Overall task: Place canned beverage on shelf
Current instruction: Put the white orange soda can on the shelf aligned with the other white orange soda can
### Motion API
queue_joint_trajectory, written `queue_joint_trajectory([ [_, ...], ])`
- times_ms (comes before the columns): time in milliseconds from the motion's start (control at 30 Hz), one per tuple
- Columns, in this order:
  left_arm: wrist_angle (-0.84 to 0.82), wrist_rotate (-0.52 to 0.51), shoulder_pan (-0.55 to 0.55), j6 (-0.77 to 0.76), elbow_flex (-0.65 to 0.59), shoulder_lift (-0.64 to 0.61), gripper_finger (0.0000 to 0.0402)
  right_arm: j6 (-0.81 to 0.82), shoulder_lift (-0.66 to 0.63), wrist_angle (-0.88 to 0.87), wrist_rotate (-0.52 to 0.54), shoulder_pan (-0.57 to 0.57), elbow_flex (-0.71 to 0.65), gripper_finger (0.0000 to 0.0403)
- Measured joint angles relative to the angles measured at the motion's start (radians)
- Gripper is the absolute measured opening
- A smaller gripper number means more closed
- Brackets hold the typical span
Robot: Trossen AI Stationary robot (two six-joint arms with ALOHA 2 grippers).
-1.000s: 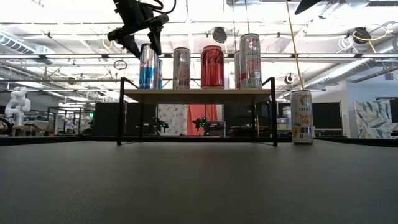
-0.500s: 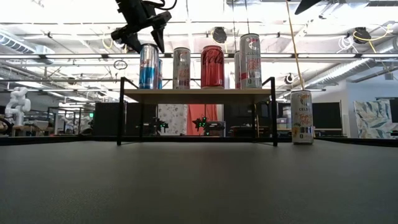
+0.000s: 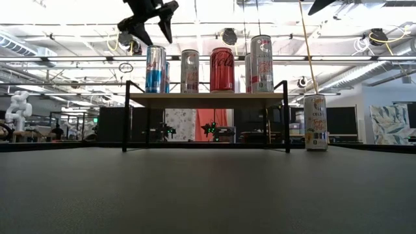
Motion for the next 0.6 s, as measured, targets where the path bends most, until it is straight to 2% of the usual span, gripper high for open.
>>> queue_joint_trajectory([
  [267,-0.033,-0.014,-0.037,0.097,0.032,-0.026,0.0328,0.000,0.000,0.000,0.000,0.000,0.000,0.0318],
  [433,-0.031,-0.013,-0.061,0.105,0.033,-0.071,0.0328,0.000,0.000,0.000,0.000,0.000,0.000,0.0318],
  [600,-0.034,0.071,-0.107,0.099,0.033,-0.095,0.0328,0.000,0.000,0.000,0.000,0.000,0.000,0.0318],
])
